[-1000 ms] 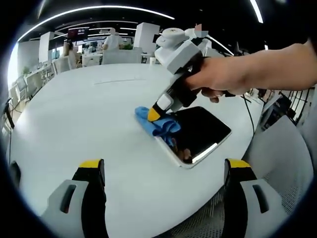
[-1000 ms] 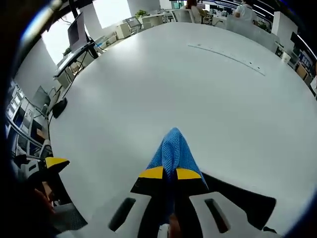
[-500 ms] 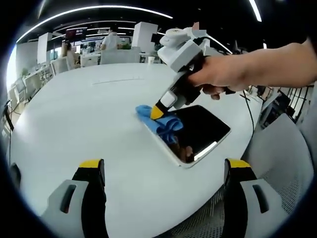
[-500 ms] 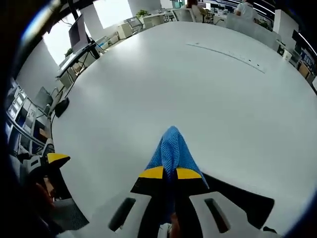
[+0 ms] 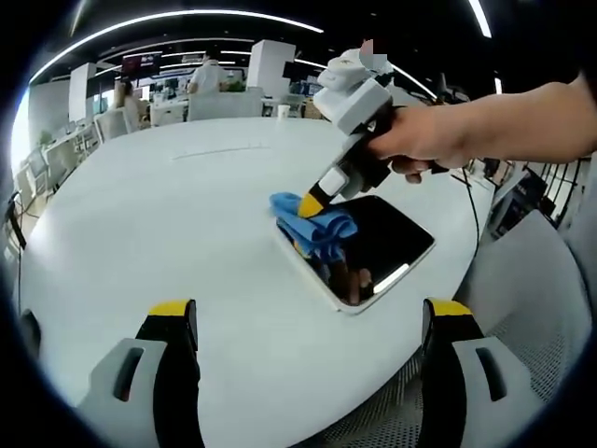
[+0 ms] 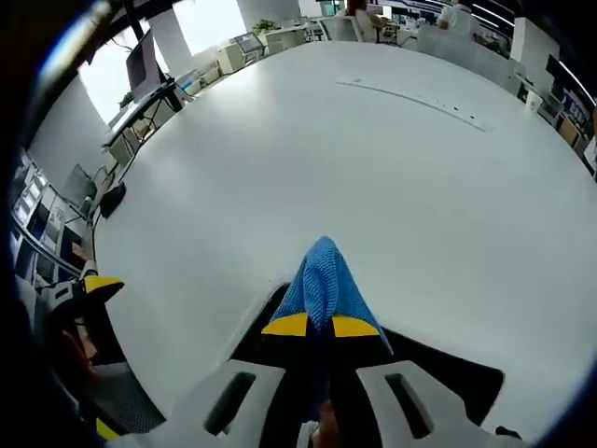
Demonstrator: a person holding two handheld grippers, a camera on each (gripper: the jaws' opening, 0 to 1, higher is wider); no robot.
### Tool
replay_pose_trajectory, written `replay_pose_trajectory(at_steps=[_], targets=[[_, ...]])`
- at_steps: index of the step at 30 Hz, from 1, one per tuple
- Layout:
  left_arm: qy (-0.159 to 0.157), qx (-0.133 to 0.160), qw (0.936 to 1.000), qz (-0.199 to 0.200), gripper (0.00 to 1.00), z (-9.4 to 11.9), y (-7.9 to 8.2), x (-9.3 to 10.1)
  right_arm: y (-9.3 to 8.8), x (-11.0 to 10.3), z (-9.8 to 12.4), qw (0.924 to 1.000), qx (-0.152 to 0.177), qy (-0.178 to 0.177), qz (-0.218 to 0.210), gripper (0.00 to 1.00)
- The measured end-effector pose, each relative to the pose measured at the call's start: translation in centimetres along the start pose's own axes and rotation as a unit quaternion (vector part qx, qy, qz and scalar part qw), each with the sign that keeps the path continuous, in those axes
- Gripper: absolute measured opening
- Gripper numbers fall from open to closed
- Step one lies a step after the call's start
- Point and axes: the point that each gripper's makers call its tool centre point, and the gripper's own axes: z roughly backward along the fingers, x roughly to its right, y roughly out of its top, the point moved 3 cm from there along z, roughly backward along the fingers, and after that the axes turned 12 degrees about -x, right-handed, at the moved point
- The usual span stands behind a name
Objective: Wipe the mirror surface with the cleaning cloth until all visible marks leave the cleaned area.
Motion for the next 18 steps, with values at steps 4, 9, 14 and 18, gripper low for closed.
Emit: replay_pose_trajectory(at_steps=[4,9,14,18], targets=[[0.001,-0.001,1.0,-0.001,0.99,0.0,0.0,0.0,-0.3,0.6,0.1,1.0,0.0,-0.001,-0.003,0.01],[0.002,-0.001,1.0,-0.003,0.99,0.0,0.0,0.0,-0.6,1.2,0.2,1.0,-0.001,-0.002,-0.007,0.01],[0.003,0.0,1.0,-0.003,0.99,0.0,0.0,0.0,-0.9,1.5,0.4,1.0,-0.001,-0.005,-0.006,0.01],[0.002,0.0,1.0,-0.003,0.99,0.0,0.0,0.0,-1.0,1.8,0.5,0.9999,-0.002,-0.008,-0.006,0.01]])
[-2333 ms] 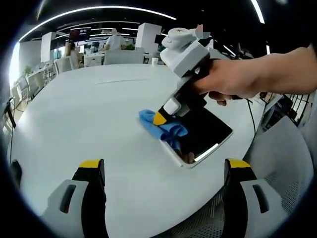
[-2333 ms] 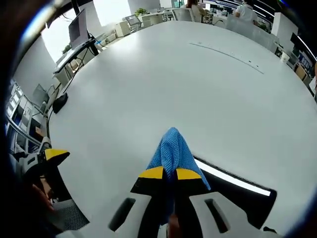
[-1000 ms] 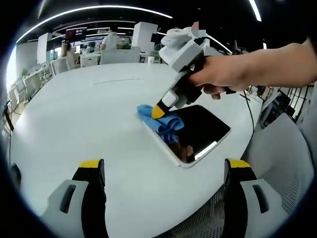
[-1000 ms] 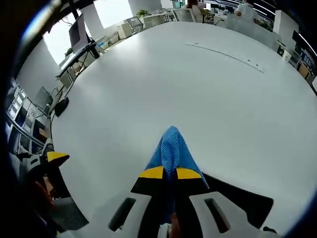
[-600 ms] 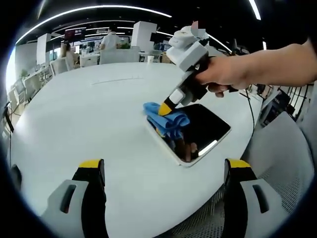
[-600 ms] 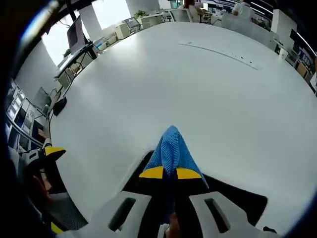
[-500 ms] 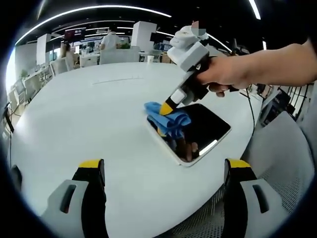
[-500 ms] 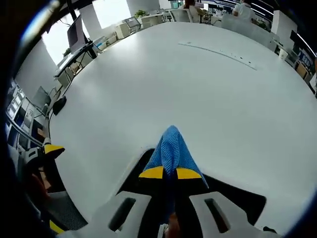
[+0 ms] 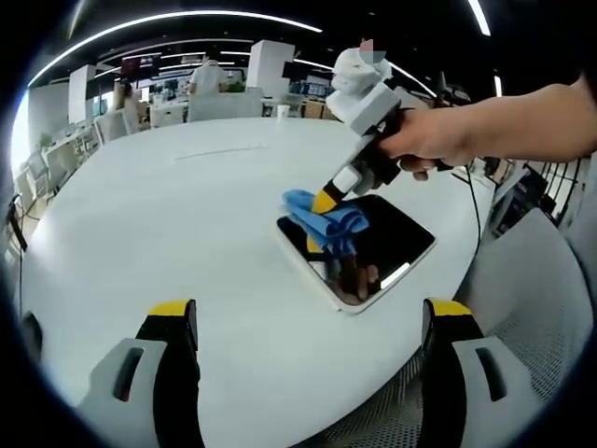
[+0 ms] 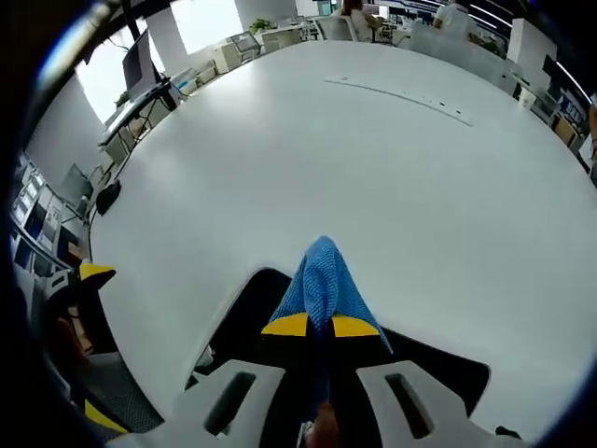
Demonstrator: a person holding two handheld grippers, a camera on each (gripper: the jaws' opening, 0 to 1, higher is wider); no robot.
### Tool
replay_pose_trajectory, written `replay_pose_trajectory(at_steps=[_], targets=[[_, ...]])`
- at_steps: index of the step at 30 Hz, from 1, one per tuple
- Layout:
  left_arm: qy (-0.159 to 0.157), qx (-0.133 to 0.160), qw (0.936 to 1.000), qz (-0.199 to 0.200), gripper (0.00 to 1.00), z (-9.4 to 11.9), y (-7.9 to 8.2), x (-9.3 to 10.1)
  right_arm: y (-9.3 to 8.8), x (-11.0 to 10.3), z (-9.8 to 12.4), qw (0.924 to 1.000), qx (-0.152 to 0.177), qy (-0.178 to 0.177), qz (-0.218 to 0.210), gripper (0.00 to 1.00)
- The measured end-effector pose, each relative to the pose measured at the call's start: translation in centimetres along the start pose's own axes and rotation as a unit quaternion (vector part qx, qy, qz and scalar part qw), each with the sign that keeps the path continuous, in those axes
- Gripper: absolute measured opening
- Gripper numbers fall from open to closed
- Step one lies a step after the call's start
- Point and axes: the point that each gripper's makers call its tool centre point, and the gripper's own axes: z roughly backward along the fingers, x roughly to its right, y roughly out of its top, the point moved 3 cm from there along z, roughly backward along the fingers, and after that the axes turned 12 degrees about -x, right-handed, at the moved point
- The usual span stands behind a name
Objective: Wipe the mirror surface with the cleaning cloth until all visible marks leave the cleaned area.
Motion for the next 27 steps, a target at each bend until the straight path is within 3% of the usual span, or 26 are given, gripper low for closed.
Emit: replay_pose_trajectory(at_steps=[10,27], targets=[[-0.001,0.0,1.0,0.0,0.99,0.0,0.1,0.0,-0.4,0.9,0.2,1.0,-0.002,-0.004,-0.001,0.01],[-0.001,0.005,1.0,-0.001,0.99,0.1,0.2,0.0,-1.6,0.1,0.4,0.9997,0.003,-0.016,-0.02,0.01]])
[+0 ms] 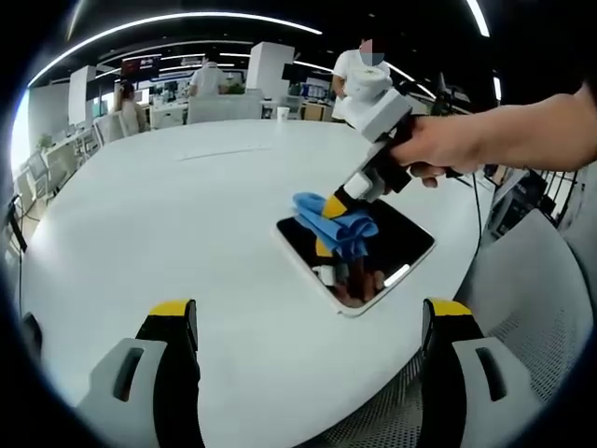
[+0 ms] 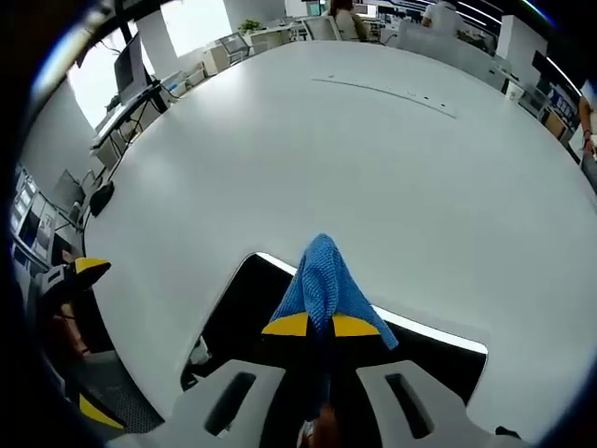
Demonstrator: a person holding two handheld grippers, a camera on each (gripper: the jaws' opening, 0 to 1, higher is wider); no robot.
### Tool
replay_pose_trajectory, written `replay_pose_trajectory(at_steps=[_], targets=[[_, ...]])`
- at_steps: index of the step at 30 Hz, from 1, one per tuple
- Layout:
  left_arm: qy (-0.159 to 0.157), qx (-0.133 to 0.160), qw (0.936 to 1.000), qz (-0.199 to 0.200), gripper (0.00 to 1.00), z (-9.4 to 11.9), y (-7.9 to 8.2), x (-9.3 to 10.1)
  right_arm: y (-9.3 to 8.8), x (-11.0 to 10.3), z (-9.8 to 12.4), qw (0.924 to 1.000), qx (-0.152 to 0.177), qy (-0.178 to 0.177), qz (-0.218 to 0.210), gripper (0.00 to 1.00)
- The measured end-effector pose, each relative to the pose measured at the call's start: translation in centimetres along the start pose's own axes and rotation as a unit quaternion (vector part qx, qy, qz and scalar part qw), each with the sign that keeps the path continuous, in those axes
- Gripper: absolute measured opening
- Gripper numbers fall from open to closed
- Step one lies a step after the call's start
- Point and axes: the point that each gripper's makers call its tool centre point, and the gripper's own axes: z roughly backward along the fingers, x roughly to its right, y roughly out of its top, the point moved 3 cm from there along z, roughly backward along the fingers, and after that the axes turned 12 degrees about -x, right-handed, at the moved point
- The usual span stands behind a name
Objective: Wipe the mirror surface with the cleaning cloth until all visible marks leave the cleaned area.
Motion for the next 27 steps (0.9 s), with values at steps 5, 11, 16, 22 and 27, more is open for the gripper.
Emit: replay_pose_trajectory(at_steps=[5,11,16,22,27], targets=[[-0.001,0.0,1.0,-0.001,0.99,0.0,0.0,0.0,-0.6,-0.2,0.2,0.9999,0.004,0.004,-0.012,0.01],[-0.002,0.003,1.0,0.0,0.99,0.0,0.1,0.0,-1.7,-0.9,0.4,0.9995,-0.002,0.019,-0.023,0.01],[-0.002,0.004,1.0,0.001,0.99,0.1,0.1,0.1,-2.7,-1.6,0.6,0.9994,-0.003,0.022,-0.026,0.01],[-0.002,0.003,1.0,0.0,0.99,0.2,0.1,0.3,-3.5,-1.9,0.8,0.9992,-0.004,0.027,-0.028,0.01],[0.006,0.006,1.0,-0.004,0.99,0.4,0.5,0.2,-4.5,-2.6,1.1,0.9991,-0.004,0.031,-0.029,0.01]])
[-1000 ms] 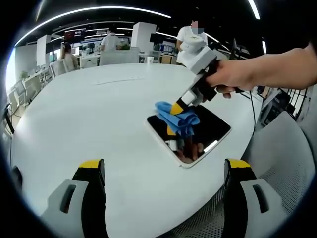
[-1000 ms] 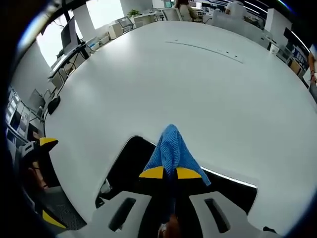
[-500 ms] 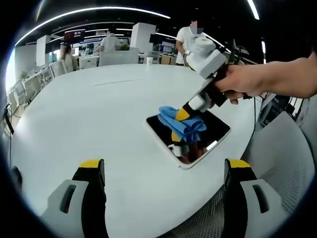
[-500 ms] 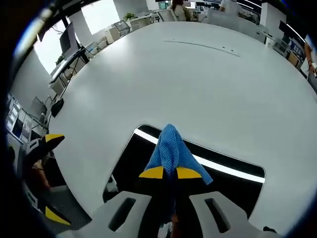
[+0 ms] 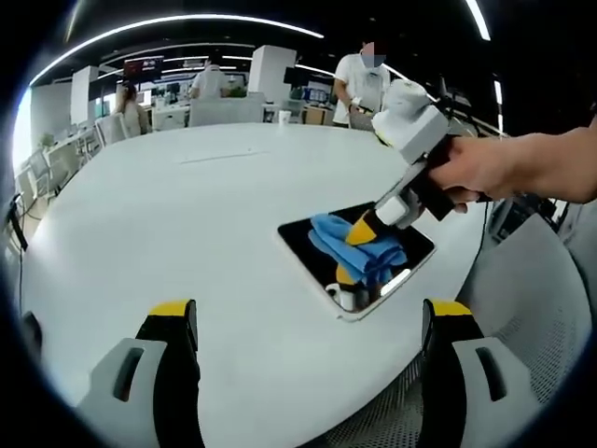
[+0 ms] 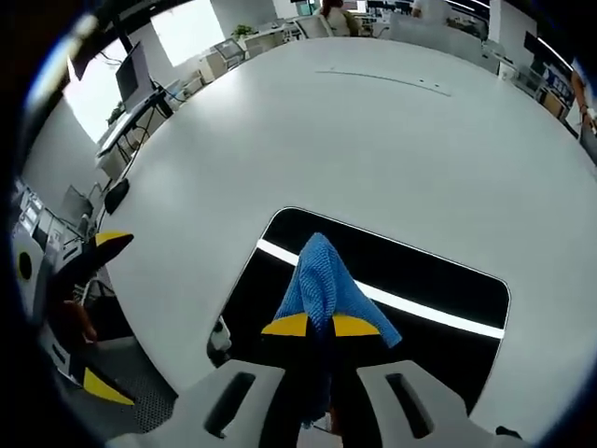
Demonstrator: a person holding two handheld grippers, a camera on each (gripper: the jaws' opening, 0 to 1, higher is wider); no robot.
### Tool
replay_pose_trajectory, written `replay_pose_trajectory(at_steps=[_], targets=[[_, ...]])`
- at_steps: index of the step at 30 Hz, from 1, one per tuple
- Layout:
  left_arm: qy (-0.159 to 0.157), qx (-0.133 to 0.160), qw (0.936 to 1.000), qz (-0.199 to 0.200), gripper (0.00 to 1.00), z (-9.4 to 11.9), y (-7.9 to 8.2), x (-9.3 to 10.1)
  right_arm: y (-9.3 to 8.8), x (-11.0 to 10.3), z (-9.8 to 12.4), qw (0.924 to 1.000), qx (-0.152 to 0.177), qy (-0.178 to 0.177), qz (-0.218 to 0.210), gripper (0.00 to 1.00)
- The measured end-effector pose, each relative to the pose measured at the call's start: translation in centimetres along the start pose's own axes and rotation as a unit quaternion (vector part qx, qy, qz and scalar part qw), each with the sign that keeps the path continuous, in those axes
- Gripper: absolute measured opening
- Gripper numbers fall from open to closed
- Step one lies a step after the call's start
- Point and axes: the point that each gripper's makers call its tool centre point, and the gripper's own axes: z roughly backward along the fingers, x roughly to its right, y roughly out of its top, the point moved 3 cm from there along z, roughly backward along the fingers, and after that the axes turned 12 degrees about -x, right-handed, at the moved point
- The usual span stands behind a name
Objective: Wipe the mirror surface with the cleaning cloth until all visible marks leave the cleaned area.
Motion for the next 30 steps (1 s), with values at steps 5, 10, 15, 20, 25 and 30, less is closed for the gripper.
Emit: replay_pose_trajectory(at_steps=[5,10,15,20,25,30], targets=[[-0.009,0.026,0.9996,-0.001,0.99,0.8,1.3,0.6,-1.0,-0.7,0.1,1.0,0.002,0.004,0.003,0.01],[-0.003,0.022,0.9997,-0.009,0.99,1.1,1.9,0.7,-1.7,-1.1,0.2,0.9999,0.001,0.011,-0.003,0.01],[0.0,0.025,0.9996,-0.012,0.99,1.4,2.4,1.7,-2.5,-1.5,0.4,0.9998,0.002,0.018,-0.007,0.01],[0.0,0.029,0.9994,-0.018,0.99,0.9,1.9,1.9,-3.1,-2.0,0.5,0.9998,0.003,0.02,-0.008,0.02],[-0.002,0.031,0.9993,-0.019,0.99,0.7,1.8,1.7,-3.9,-2.3,0.6,0.9995,0.003,0.028,-0.014,0.02],[0.009,0.016,0.9996,-0.019,0.99,0.4,1.1,1.0,-4.4,-2.7,0.7,0.9994,0.004,0.031,-0.017,0.02]])
